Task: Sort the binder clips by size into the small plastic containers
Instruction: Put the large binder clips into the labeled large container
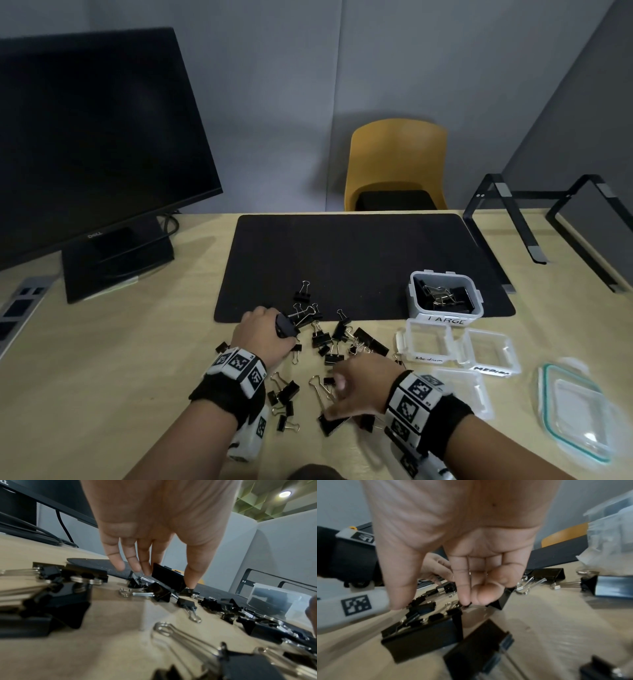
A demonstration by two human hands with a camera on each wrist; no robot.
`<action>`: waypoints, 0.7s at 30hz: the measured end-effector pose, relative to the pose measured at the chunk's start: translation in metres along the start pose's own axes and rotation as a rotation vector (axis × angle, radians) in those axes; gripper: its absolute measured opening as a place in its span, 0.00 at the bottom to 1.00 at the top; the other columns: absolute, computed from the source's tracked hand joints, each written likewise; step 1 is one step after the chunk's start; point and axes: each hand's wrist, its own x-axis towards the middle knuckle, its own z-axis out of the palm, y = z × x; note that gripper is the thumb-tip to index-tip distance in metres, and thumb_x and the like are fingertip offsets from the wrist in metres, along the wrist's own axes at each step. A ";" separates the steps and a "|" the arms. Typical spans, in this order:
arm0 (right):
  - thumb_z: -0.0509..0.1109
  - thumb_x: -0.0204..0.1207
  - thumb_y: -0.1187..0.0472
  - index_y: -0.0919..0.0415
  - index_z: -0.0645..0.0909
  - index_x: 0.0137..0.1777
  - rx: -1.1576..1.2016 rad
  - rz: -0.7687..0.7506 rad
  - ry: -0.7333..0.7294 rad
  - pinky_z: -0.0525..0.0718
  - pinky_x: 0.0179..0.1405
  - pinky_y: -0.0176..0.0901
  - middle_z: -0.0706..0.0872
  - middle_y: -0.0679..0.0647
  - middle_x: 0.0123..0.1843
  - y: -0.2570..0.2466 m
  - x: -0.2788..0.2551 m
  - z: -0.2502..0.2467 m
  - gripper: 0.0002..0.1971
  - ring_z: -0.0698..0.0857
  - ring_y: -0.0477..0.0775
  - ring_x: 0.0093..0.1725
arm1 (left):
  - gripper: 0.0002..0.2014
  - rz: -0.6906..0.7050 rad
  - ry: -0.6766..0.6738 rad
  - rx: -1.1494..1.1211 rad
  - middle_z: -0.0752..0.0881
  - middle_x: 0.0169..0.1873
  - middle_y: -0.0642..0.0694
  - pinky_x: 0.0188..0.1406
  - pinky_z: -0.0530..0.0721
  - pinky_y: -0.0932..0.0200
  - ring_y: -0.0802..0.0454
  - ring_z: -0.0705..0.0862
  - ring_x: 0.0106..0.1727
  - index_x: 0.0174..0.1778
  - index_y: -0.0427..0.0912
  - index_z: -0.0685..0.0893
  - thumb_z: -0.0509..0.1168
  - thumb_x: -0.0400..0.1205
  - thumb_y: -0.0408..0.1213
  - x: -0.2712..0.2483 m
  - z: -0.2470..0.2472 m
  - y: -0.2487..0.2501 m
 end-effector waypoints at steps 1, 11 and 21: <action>0.67 0.59 0.26 0.48 0.77 0.47 -0.032 0.003 -0.007 0.85 0.50 0.50 0.85 0.46 0.44 -0.004 0.000 0.002 0.28 0.83 0.50 0.45 | 0.25 0.007 0.007 -0.017 0.78 0.61 0.48 0.60 0.78 0.55 0.47 0.74 0.63 0.65 0.48 0.77 0.68 0.74 0.54 0.000 0.000 -0.001; 0.71 0.61 0.34 0.52 0.73 0.53 -0.097 0.060 0.010 0.84 0.43 0.47 0.84 0.49 0.45 -0.020 -0.007 0.005 0.28 0.82 0.54 0.44 | 0.21 -0.004 0.039 -0.282 0.80 0.51 0.50 0.56 0.81 0.54 0.51 0.80 0.56 0.58 0.49 0.81 0.72 0.72 0.51 -0.008 -0.001 0.007; 0.70 0.61 0.43 0.51 0.75 0.48 0.167 0.121 0.223 0.82 0.41 0.43 0.83 0.49 0.43 0.006 -0.018 -0.019 0.19 0.81 0.52 0.42 | 0.22 0.038 0.013 -0.415 0.77 0.52 0.54 0.59 0.79 0.55 0.53 0.79 0.57 0.60 0.52 0.79 0.73 0.71 0.50 -0.013 -0.004 0.019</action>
